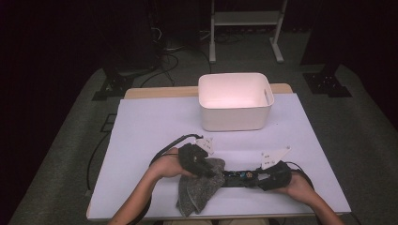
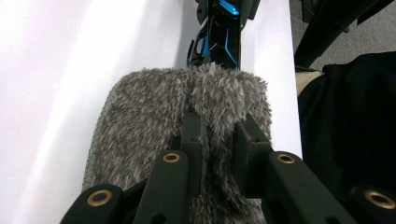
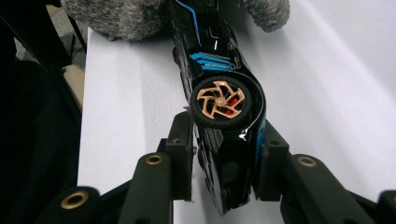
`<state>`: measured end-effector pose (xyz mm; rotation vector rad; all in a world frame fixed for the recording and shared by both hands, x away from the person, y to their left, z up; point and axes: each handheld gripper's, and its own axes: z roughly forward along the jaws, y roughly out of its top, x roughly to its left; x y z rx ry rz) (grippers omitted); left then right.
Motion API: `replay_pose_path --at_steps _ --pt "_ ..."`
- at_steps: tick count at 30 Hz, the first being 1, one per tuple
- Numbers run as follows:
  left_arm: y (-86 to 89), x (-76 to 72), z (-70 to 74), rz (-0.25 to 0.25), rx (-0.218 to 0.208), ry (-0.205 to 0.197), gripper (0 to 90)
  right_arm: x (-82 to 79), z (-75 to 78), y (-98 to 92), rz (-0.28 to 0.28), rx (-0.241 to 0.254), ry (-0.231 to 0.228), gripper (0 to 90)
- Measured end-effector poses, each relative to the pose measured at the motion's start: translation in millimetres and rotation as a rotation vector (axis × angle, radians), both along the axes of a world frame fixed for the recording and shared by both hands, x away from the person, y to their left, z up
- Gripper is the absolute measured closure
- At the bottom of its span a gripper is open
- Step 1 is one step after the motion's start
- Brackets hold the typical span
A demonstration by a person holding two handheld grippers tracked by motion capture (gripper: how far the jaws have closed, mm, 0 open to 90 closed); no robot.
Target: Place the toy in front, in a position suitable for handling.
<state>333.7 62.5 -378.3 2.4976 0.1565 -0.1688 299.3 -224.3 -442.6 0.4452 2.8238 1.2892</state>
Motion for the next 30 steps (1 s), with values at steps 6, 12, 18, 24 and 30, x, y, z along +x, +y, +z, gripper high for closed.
replay_pose_path --at_steps 6,12,18,24,30 --pt "1.6 -0.2 4.1 0.004 0.012 -0.006 77.0 0.9 -0.7 9.8 0.0 0.003 -0.011 64.1" --pt "-2.5 -0.2 8.9 -0.009 0.024 -0.024 77.0 5.4 -1.1 33.5 0.032 0.003 -0.031 63.6" --pt "-17.6 -1.6 8.1 -0.047 0.035 -0.025 77.5 8.5 -2.4 57.7 0.064 0.01 -0.044 62.6" --pt "-39.9 -1.4 8.1 -0.087 0.049 -0.044 77.4 9.7 -4.2 63.5 0.061 0.026 -0.034 62.6" --pt "-29.2 -0.8 7.8 -0.061 0.058 -0.044 77.5 9.9 -5.2 62.4 0.059 0.025 -0.036 62.9"
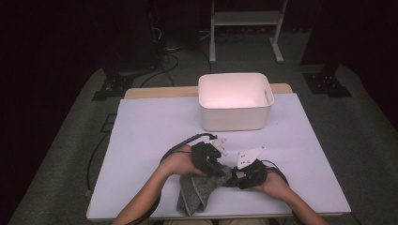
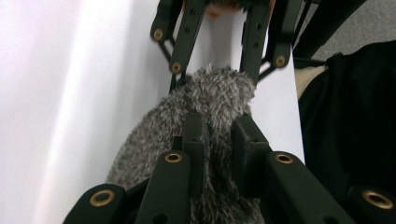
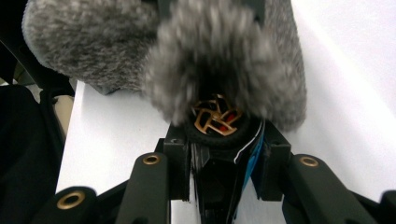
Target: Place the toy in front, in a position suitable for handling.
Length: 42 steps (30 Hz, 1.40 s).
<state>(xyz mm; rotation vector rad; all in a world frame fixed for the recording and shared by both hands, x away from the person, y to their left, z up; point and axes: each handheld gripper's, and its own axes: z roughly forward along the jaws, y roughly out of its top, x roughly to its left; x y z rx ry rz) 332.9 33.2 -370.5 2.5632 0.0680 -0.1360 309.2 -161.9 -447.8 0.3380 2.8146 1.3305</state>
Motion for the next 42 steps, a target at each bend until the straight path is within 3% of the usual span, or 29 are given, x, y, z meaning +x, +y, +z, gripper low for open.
replay_pose_path --at_steps 3,9,15,17,20,25,30,36,42 --pt "11.6 1.1 0.3 0.018 -0.005 0.002 77.4 0.2 -0.4 -0.5 0.002 -0.005 -0.004 63.1" --pt "59.6 2.5 2.5 0.112 -0.014 0.005 77.5 -1.0 -1.9 -1.4 0.009 -0.035 -0.004 64.3" --pt "83.5 0.7 -7.5 0.156 -0.035 0.036 77.0 0.3 -0.6 0.0 0.011 -0.048 0.012 61.7" --pt "84.9 0.0 -8.5 0.156 -0.045 0.04 77.0 3.0 0.9 2.0 0.002 -0.045 0.028 53.7" --pt "86.2 -0.1 -9.8 0.16 -0.06 0.035 77.0 4.8 6.6 8.5 0.005 -0.06 0.022 51.5" --pt "86.4 0.6 -10.8 0.166 -0.078 0.037 77.0 6.5 19.6 27.8 0.041 -0.095 -0.027 51.9" --pt "90.9 1.2 -14.6 0.177 -0.121 0.06 77.1 9.1 25.2 43.8 0.062 -0.155 -0.047 55.1" --pt "90.2 0.2 -16.3 0.172 -0.138 0.064 77.1 6.1 28.5 44.5 0.078 -0.188 -0.08 55.7" --pt "81.2 0.0 -17.1 0.15 -0.146 0.066 77.0 2.7 32.5 30.6 0.081 -0.209 -0.088 56.9"
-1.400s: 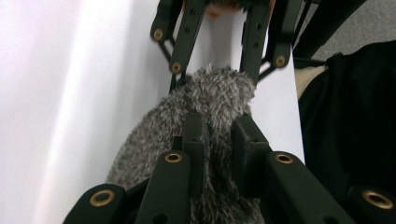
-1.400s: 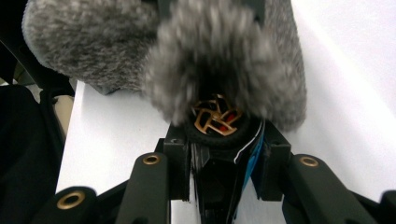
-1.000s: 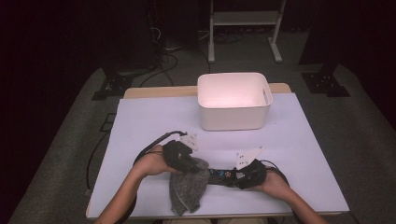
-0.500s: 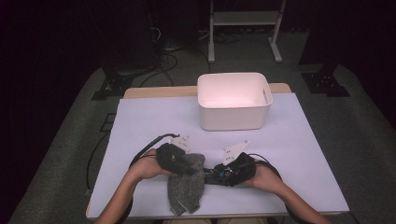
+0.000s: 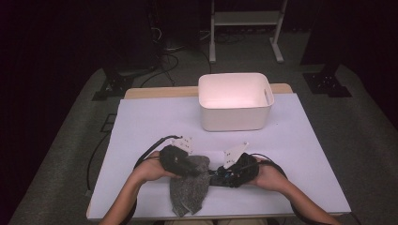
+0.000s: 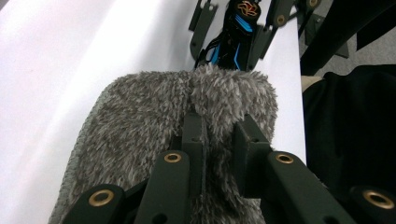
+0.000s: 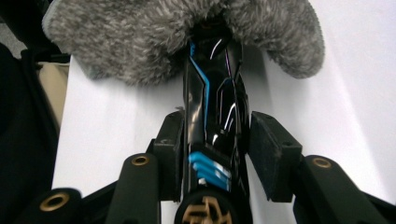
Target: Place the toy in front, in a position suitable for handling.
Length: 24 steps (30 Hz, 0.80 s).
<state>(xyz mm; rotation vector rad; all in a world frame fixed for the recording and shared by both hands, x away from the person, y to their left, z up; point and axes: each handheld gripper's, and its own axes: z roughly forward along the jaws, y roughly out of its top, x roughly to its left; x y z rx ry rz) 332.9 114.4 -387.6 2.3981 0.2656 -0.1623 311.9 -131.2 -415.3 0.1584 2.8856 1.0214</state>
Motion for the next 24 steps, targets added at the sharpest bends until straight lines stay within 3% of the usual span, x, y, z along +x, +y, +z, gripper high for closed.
replay_pose_path --at_steps 6,15,19,24 --pt "-1.9 0.5 1.2 -0.001 0.003 -0.003 76.8 -1.9 2.9 -23.2 -0.02 0.032 0.029 63.0" --pt "15.6 -1.2 -4.9 0.038 0.021 0.007 76.8 -5.1 3.7 -29.4 -0.014 0.026 0.013 63.3" --pt "8.5 -3.5 -7.9 0.014 0.001 0.005 76.8 -6.2 5.3 -37.4 -0.022 0.008 0.02 63.2" --pt "-6.9 -4.3 -15.1 -0.016 0.011 0.019 77.4 -6.7 8.1 -35.6 -0.028 -0.027 0.02 61.0"
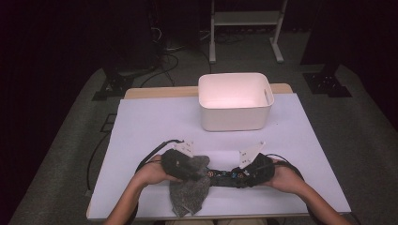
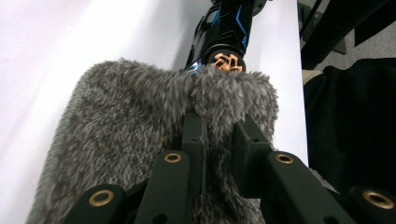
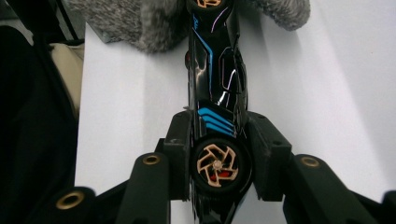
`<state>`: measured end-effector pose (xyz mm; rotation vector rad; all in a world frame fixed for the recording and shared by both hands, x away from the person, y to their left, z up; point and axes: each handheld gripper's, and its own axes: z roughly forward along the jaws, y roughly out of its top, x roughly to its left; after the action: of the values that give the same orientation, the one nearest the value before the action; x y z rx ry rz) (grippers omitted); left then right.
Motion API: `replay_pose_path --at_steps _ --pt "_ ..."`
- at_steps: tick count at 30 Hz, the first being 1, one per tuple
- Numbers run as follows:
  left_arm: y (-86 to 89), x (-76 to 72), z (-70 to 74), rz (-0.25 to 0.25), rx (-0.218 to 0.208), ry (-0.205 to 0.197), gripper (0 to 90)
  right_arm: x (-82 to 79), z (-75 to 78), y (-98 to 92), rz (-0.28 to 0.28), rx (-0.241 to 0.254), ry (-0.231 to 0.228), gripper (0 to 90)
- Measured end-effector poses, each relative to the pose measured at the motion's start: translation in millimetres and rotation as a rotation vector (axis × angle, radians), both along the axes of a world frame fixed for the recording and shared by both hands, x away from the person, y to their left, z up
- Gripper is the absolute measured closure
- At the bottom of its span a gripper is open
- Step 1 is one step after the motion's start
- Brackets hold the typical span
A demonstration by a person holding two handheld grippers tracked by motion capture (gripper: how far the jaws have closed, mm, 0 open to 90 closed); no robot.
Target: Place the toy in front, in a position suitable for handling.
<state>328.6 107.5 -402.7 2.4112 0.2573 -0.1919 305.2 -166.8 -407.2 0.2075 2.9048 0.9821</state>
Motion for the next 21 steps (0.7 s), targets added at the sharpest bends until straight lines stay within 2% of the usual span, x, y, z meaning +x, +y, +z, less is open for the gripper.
replay_pose_path --at_steps 3,9,11,15,18,21 --pt "-3.6 0.8 -0.9 -0.004 -0.001 0.001 77.6 2.4 2.5 7.9 0.006 -0.011 0.011 52.7" --pt "-4.8 1.1 -0.7 -0.006 0.002 0.003 77.6 11.2 4.3 29.2 0.035 -0.055 0.029 50.3" --pt "-3.9 1.0 -1.6 -0.005 -0.006 0.007 77.6 16.0 1.7 42.5 0.052 -0.097 0.044 49.1" --pt "-1.8 0.3 -2.6 -0.01 -0.013 0.007 77.6 16.7 -0.9 52.6 0.053 -0.134 0.039 48.9" --pt "-1.6 0.2 -2.6 -0.008 -0.016 0.003 77.7 15.8 -6.5 62.8 0.057 -0.173 0.047 54.1" --pt "0.2 0.1 -0.8 0.001 -0.02 0.0 78.2 13.9 -6.4 63.6 0.076 -0.167 0.023 55.4"
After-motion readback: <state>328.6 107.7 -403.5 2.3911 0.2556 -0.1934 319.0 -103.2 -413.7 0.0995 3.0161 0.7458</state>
